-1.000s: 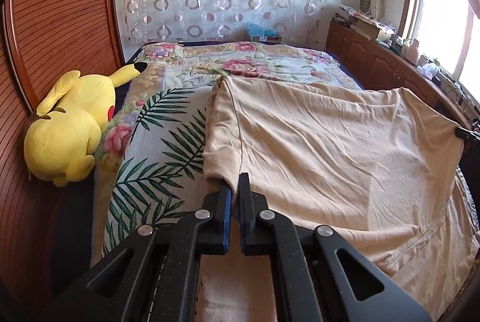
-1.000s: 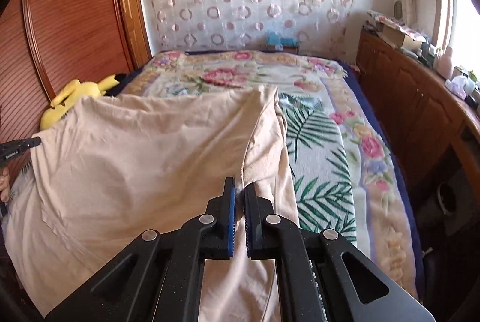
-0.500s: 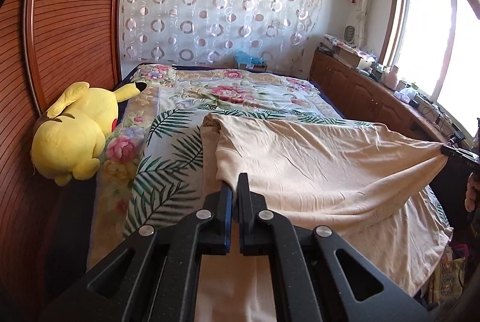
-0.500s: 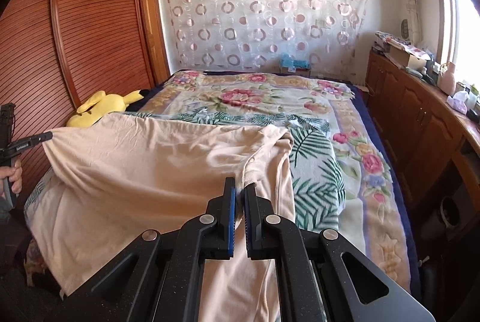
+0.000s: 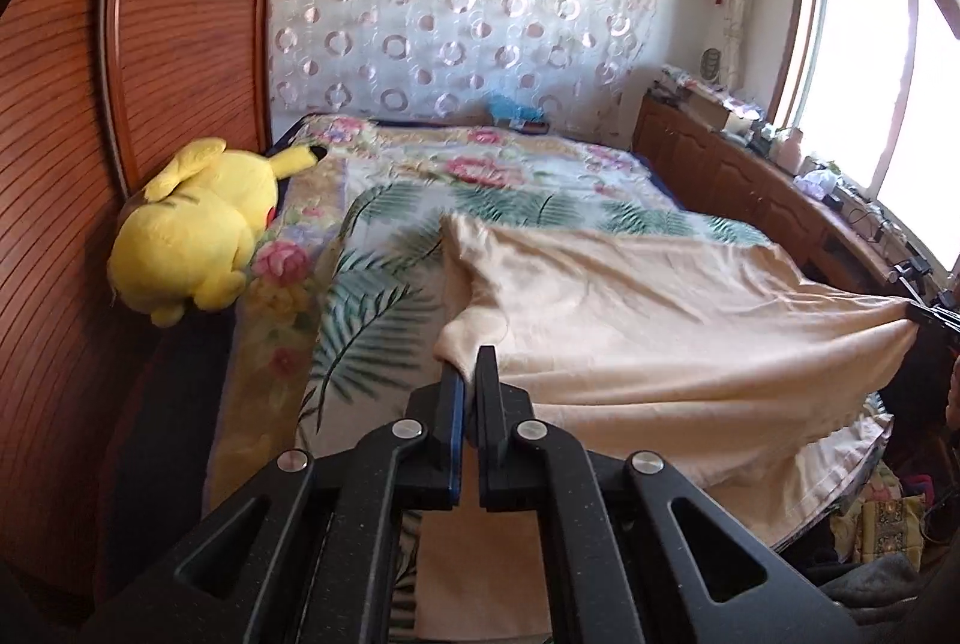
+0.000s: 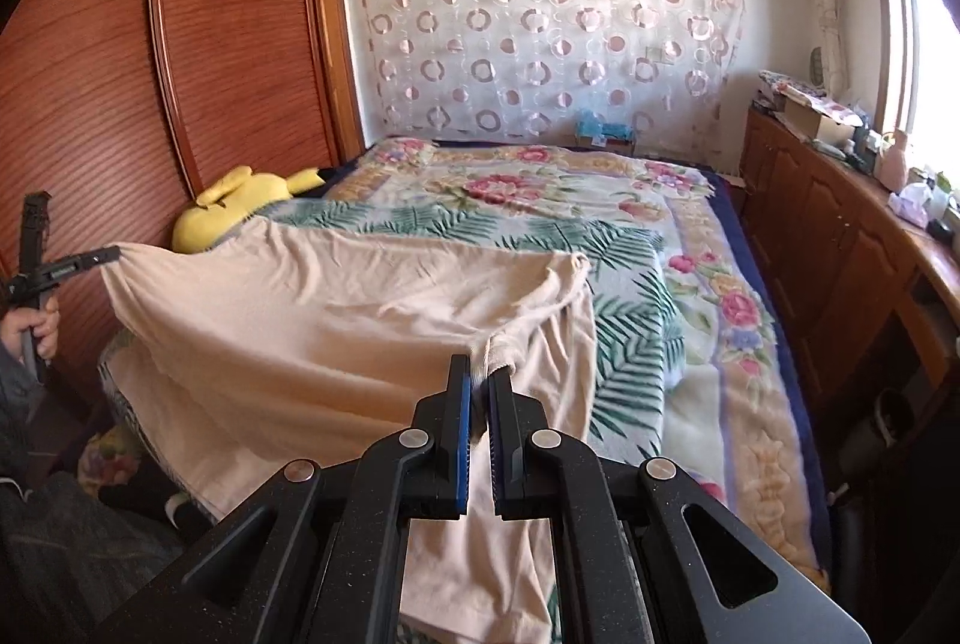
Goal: Fold small clothes
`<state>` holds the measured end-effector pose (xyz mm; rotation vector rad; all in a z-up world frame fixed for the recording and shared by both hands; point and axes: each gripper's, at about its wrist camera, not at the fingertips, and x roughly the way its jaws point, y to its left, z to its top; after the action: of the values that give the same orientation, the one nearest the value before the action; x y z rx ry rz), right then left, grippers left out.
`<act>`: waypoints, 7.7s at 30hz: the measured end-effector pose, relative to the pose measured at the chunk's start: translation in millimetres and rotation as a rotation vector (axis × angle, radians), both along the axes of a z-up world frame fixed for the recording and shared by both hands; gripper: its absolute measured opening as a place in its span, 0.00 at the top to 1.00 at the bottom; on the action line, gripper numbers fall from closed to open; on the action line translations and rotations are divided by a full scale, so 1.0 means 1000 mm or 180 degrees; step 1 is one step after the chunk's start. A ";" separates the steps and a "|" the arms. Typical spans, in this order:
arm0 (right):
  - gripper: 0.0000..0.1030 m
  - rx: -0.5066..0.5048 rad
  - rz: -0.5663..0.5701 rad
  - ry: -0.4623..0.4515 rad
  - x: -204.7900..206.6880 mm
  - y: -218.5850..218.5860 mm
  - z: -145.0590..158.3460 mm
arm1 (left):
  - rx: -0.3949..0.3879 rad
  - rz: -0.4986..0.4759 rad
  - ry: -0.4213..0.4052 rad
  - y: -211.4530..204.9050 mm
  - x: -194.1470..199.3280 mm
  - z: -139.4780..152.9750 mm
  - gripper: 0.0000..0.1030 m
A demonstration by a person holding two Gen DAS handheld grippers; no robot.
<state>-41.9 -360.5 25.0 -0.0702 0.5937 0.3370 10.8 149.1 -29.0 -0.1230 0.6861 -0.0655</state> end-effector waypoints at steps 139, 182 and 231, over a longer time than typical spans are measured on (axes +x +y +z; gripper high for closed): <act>0.43 0.0129 0.0008 0.0107 0.045 0.053 -0.091 | -0.0074 -0.1694 -0.0222 -0.230 0.062 0.017 0.23; 0.91 -0.0139 -0.0068 0.0078 0.000 0.008 -0.063 | 0.0029 -0.1218 -0.0171 -0.195 0.052 -0.016 0.23; 0.56 -0.0596 0.1138 0.0584 0.146 0.194 -0.077 | -0.0002 -0.0859 -0.0199 -0.164 0.053 -0.027 0.23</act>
<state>103.6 -167.0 -51.5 -0.3307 0.7953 0.6386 64.1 -15.2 -55.5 -0.0281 0.6369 -0.3271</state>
